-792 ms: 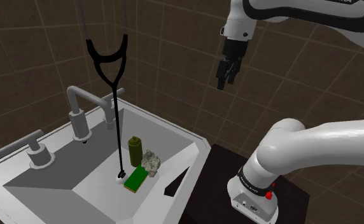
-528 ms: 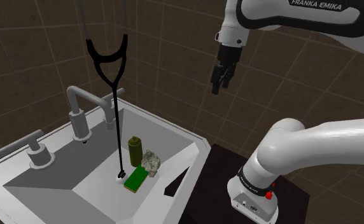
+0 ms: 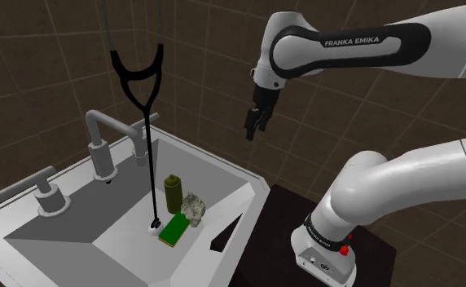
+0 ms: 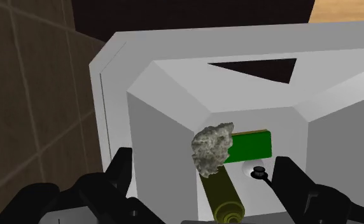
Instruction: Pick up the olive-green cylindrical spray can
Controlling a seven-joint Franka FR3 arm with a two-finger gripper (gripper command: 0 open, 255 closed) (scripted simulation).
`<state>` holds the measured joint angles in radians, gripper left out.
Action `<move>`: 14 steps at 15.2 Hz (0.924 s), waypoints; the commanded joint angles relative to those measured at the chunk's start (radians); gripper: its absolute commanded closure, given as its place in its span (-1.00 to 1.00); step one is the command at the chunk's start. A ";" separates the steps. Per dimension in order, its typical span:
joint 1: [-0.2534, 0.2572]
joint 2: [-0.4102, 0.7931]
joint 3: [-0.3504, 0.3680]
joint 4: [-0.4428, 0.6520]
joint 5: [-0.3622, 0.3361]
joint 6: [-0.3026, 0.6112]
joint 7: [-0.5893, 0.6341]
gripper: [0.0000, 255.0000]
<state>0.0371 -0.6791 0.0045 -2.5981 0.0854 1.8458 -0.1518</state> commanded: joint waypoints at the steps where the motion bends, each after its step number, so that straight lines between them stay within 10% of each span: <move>1: 0.016 0.057 0.009 -0.011 0.016 0.087 -0.008 -1.00; 14: 0.118 0.519 0.050 0.010 0.139 0.622 -0.117 -1.00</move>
<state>0.1453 -0.2078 0.0488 -2.6001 0.2107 2.4229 -0.2595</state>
